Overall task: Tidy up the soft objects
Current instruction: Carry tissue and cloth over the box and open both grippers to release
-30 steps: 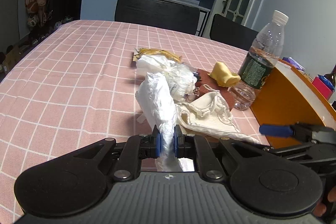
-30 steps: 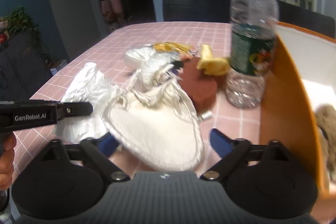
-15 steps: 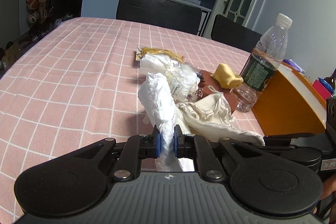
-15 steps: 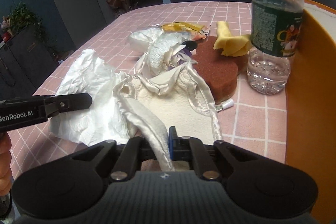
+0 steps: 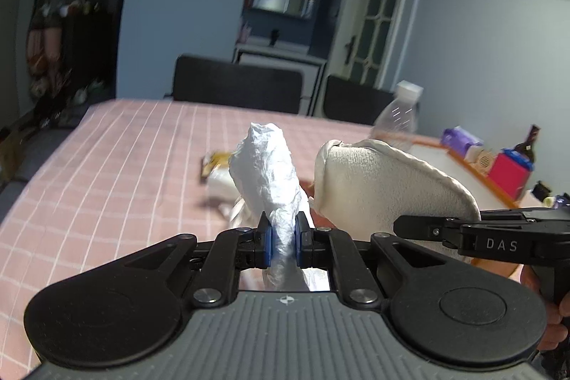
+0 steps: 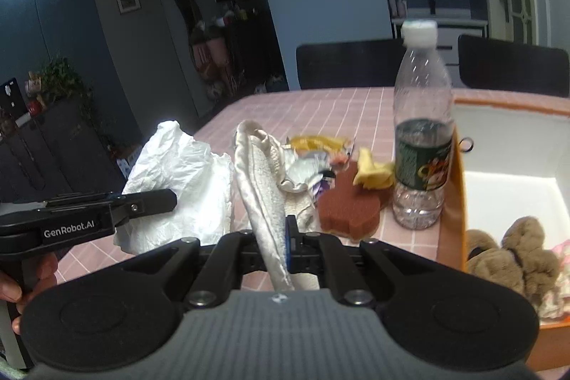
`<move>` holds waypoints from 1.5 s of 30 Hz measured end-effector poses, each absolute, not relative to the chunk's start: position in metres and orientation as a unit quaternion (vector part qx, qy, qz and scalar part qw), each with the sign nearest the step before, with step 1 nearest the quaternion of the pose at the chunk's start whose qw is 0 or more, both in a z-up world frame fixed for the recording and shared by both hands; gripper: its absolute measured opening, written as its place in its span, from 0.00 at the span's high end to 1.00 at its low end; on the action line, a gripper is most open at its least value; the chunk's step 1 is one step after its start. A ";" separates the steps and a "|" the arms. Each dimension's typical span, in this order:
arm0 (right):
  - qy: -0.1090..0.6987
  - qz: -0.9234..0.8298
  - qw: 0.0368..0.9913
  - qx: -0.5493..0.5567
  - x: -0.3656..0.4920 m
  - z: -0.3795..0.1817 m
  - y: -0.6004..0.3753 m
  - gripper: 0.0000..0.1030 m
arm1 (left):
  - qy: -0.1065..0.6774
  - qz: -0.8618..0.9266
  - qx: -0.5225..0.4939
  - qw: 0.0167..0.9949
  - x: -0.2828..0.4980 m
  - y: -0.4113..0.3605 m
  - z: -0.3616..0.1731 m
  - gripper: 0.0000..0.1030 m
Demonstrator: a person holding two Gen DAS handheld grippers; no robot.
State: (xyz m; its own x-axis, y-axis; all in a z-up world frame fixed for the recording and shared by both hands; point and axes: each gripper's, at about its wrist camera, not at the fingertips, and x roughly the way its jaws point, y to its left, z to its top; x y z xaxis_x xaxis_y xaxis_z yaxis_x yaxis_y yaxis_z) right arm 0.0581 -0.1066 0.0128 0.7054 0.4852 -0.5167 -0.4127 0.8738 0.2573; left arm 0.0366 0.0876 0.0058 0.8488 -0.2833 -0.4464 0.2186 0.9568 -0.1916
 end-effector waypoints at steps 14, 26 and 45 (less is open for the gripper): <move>0.246 0.154 0.955 0.057 0.024 0.074 -0.186 0.98 | 0.163 -0.250 -0.014 0.954 0.037 0.006 0.055 0.88; 0.249 0.062 0.965 0.060 0.051 0.074 -0.252 0.98 | 0.166 -0.299 0.054 0.938 0.078 -0.096 0.055 0.88; 0.349 0.014 0.936 0.027 0.162 0.020 -0.296 0.98 | 0.265 -0.225 0.192 0.918 0.154 -0.191 -0.013 0.88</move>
State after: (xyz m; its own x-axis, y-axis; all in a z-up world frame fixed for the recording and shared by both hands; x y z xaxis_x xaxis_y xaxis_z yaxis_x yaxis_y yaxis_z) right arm 0.1616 -0.2960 0.0199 0.7554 0.0444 -0.6538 -0.0063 0.9981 0.0606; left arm 0.1541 -0.1908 -0.0127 0.7588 -0.3111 -0.5722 0.5147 0.8247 0.2342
